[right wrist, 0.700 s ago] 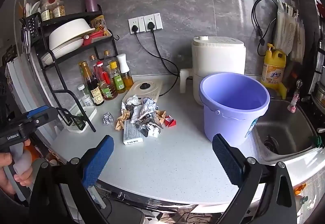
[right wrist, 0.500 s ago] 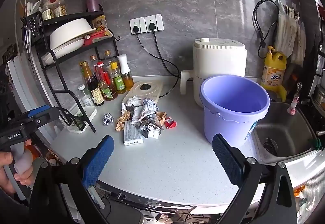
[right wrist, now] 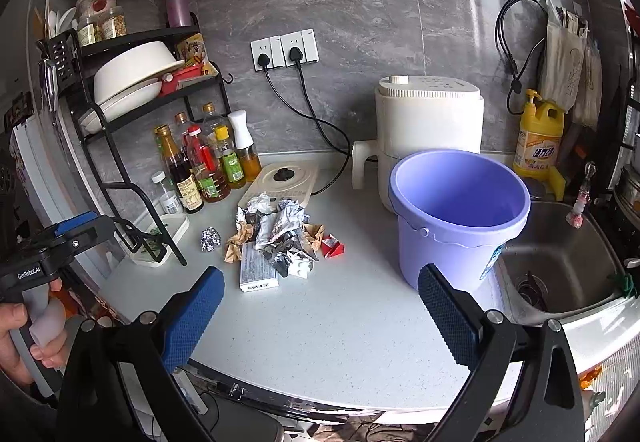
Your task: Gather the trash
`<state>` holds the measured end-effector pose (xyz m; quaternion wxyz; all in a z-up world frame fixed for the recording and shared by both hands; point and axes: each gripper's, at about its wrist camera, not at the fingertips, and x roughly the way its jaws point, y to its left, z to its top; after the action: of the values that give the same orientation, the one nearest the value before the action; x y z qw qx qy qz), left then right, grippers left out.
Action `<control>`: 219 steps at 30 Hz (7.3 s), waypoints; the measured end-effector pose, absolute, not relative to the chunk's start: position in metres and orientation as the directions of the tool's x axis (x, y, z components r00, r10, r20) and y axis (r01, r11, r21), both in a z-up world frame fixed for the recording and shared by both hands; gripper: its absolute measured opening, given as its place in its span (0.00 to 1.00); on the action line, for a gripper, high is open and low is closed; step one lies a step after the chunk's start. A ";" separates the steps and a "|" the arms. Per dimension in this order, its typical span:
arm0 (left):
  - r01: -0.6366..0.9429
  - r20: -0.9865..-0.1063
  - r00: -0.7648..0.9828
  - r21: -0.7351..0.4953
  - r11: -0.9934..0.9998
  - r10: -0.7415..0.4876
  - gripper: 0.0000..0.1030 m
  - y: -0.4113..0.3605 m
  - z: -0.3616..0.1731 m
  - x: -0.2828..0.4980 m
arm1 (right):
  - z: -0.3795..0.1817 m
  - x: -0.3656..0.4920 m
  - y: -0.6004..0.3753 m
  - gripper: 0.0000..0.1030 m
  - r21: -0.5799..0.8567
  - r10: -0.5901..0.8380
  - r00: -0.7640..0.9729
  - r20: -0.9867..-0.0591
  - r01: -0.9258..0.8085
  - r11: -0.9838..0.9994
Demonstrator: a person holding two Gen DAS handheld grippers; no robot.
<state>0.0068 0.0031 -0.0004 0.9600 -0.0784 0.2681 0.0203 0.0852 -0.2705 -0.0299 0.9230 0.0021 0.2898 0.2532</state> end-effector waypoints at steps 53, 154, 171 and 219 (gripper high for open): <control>-0.062 -0.520 0.854 -0.142 0.988 -0.021 0.94 -0.009 -0.002 -0.001 | -0.032 0.077 -0.277 0.92 0.127 0.458 0.715 -0.528 -0.467 0.875; -0.181 -0.591 0.806 -0.321 0.930 -0.046 0.06 0.040 -0.076 0.088 | -0.043 0.199 -0.212 0.22 0.103 0.481 0.675 -0.559 -0.519 0.848; -0.095 -0.547 0.833 -0.293 0.951 -0.085 0.06 -0.059 -0.037 0.149 | -0.016 0.259 -0.343 0.59 0.157 0.431 0.759 -0.488 -0.409 0.899; -0.149 -0.539 0.841 -0.170 0.974 0.035 0.91 -0.099 0.000 0.179 | -0.037 0.242 -0.402 0.93 0.189 0.467 0.764 -0.446 -0.430 0.883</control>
<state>0.1786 -0.0993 -0.0001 0.9540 -0.1031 0.2774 0.0482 0.2424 -0.4024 -0.0373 0.9383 0.0379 0.2472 0.2390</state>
